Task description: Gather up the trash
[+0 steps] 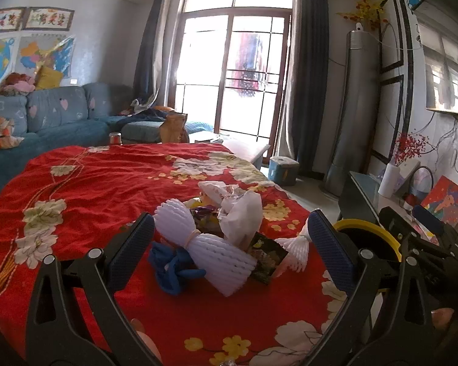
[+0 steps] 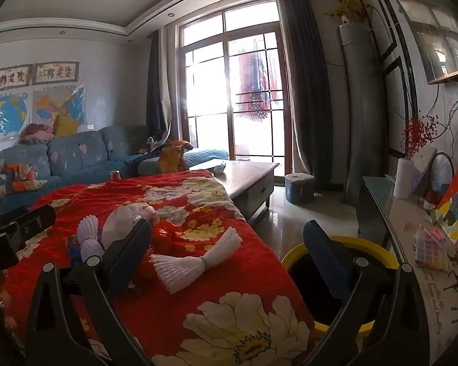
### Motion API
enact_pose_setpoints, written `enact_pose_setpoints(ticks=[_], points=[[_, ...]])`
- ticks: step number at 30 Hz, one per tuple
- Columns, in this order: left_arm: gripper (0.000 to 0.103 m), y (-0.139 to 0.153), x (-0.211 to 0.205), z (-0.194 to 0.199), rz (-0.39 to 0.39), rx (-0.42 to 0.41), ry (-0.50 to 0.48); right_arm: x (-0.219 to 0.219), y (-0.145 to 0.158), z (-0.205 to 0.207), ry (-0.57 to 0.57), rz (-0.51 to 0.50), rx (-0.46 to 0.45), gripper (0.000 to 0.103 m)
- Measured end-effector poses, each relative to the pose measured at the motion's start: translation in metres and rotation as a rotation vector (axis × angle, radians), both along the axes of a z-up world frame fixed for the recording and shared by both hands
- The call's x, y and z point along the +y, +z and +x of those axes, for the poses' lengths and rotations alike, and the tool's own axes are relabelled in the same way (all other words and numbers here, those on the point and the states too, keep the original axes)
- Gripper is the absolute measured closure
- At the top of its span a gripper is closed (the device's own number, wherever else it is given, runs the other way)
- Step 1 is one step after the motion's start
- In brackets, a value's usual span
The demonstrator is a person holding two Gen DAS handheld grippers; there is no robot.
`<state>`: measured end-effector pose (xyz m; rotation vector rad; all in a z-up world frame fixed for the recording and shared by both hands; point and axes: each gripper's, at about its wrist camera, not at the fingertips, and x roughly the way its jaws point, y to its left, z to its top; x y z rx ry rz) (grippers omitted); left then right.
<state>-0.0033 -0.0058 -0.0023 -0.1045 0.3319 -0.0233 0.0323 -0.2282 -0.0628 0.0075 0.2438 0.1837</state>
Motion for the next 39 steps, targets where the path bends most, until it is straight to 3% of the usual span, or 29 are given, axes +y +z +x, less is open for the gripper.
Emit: enact_pose_setpoints(ticks=[39], points=[[0.011,-0.008,0.012,0.009,-0.024,0.039,0.031,0.006,-0.017,0.011,0.009,-0.004,0.039,0.006]])
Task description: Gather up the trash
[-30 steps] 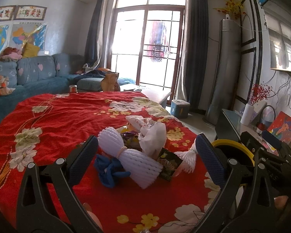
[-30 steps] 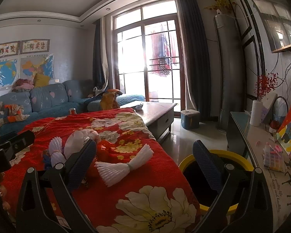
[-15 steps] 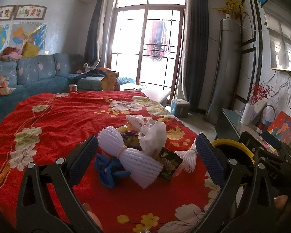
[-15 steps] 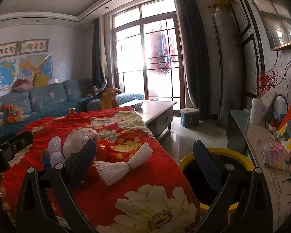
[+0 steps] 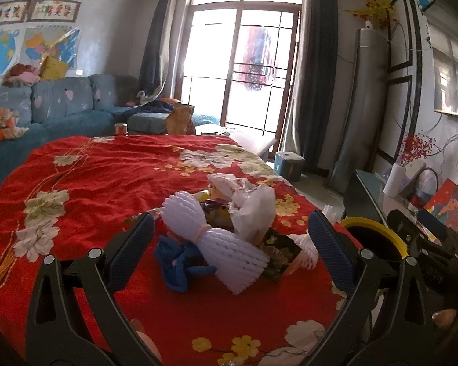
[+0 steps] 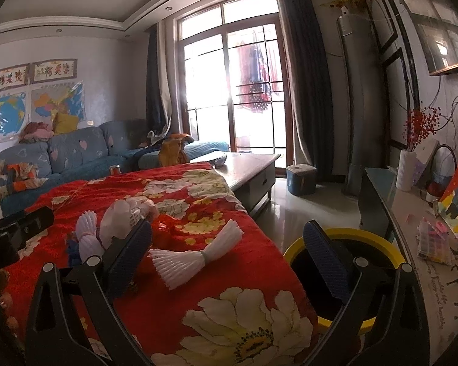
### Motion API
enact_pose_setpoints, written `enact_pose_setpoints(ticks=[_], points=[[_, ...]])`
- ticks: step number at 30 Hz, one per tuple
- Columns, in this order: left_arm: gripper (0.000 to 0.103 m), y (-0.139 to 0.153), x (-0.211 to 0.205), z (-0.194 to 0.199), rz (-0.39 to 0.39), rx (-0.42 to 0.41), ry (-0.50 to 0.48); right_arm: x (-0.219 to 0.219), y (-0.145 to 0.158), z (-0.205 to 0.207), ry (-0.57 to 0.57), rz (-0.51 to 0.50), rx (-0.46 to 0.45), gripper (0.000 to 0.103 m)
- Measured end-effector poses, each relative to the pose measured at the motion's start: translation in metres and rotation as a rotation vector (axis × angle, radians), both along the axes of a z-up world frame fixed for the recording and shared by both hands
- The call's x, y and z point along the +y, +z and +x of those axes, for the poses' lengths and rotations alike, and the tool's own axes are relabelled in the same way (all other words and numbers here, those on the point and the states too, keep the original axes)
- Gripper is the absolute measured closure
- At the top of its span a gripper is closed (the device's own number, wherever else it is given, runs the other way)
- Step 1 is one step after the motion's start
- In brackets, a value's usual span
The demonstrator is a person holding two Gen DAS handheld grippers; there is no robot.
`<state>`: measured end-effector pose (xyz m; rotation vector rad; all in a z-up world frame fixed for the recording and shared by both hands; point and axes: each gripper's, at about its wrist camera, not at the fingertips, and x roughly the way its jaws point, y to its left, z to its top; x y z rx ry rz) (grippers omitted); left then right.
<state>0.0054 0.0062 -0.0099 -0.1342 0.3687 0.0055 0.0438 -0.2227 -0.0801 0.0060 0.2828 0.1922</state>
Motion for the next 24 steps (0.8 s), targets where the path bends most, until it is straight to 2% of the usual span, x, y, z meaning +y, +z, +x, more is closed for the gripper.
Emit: enact_pose_setpoints(ticks=[16,24], points=[[0.011,0.001,0.051,0.016,-0.038,0.027,0.138,0.051,0.006,0.022,0.159,-0.023,0.099,0.006],[0.011,-0.002,0.082,0.033,-0.085,0.095,0.166,0.079,0.013,0.038,0.251,-0.034,0.155,0.006]])
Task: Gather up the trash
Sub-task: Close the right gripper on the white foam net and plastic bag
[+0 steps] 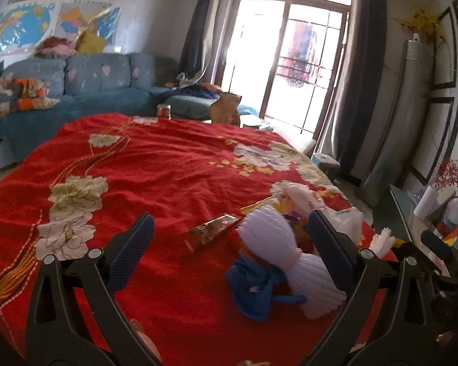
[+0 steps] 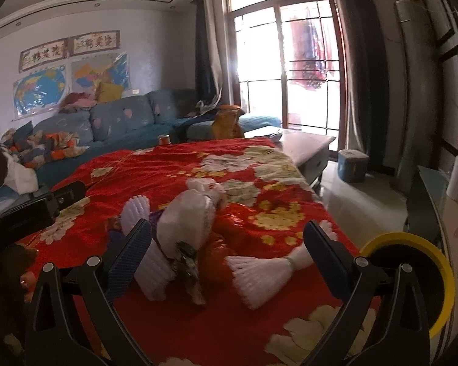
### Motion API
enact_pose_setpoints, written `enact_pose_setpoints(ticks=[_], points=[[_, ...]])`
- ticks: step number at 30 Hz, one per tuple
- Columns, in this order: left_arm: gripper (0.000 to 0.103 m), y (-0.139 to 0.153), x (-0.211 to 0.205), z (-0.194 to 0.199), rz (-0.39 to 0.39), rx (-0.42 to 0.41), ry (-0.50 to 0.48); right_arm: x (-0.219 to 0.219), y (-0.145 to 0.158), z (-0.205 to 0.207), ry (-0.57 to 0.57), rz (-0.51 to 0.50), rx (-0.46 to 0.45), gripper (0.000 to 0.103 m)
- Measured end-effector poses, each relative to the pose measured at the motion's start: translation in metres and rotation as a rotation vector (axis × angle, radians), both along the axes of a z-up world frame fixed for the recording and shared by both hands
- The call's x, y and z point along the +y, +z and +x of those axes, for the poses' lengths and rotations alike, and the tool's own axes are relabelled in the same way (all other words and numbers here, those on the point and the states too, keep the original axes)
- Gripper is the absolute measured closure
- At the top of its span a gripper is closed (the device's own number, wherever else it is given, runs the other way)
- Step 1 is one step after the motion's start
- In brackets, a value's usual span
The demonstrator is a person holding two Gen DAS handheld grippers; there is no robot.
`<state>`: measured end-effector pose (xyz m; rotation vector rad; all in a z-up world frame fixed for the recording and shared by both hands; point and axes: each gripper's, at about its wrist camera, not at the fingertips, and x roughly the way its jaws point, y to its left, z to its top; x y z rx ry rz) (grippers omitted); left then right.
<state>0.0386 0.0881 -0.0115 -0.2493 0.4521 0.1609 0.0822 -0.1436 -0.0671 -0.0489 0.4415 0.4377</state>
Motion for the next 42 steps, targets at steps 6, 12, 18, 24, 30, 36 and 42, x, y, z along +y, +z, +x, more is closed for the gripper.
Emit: enact_pose_setpoints(ticks=[6,12,18,24,30,36,42], points=[[0.011,-0.003,0.017,0.028,-0.035,0.081,-0.015,0.009,-0.002,0.019,0.035,-0.005,0.059,0.006],[0.011,-0.007,0.018,0.056,-0.065,0.122,-0.065,0.018,-0.009,0.041,0.059,-0.006,0.119,0.007],[0.011,-0.018,0.018,0.080,-0.125,0.197,-0.116,0.028,-0.015,0.057,0.088,0.001,0.152,0.011],[0.011,-0.033,0.028,0.091,-0.265,0.229,-0.153,0.035,-0.023,0.080,0.126,0.057,0.265,0.036],[0.019,-0.046,0.031,0.095,-0.361,0.260,-0.195,0.044,-0.027,0.080,0.194,0.074,0.308,0.067],[0.041,-0.057,0.027,0.097,-0.418,0.285,-0.239,0.040,-0.025,0.078,0.192,0.098,0.297,0.075],[0.073,-0.050,0.025,0.091,-0.412,0.246,-0.253,0.036,-0.020,0.076,0.182,0.112,0.261,0.077]])
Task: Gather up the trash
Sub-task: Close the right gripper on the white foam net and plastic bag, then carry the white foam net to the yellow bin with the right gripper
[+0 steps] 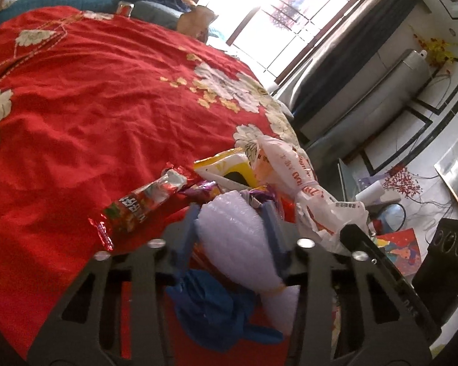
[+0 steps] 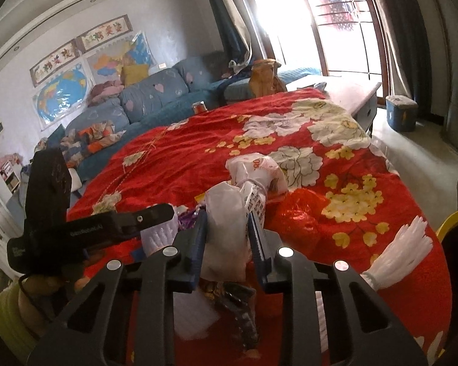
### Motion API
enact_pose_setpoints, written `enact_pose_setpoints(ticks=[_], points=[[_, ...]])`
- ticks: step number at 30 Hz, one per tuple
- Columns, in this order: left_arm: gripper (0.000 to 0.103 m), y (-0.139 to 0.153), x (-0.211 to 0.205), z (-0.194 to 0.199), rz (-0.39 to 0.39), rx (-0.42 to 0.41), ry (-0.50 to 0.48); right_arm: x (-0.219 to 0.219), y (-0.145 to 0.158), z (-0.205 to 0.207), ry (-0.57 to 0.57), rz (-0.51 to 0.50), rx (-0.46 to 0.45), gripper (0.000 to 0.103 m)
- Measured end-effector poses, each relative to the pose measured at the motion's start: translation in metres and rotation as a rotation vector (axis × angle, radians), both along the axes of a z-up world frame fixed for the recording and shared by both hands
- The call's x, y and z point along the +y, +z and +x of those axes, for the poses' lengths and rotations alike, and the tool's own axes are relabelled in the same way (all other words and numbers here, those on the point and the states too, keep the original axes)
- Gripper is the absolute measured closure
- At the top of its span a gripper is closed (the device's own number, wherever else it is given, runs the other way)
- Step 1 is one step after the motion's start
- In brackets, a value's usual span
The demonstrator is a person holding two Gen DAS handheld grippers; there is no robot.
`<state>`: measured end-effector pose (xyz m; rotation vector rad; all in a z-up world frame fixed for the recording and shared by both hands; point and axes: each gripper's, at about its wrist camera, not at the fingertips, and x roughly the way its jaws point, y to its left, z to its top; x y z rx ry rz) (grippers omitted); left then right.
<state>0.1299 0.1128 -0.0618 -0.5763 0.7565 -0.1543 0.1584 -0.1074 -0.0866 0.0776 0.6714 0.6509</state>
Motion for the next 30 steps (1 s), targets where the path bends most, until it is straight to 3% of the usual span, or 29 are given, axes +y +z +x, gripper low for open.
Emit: enact_pose_setpoints(ticks=[8,15,30], points=[[0.080,0.030,0.004,-0.013,0.024,-0.106,0.029,-0.008,0.020,-0.008,-0.010,0.057,-0.073,0.080],[0.080,0.066,-0.019,-0.026,0.140,-0.225,0.019,-0.027,0.036,-0.012,-0.058,0.083,-0.130,0.080],[0.080,0.087,-0.093,-0.030,0.214,-0.306,-0.132,-0.098,0.048,-0.019,-0.222,0.104,-0.176,0.080]])
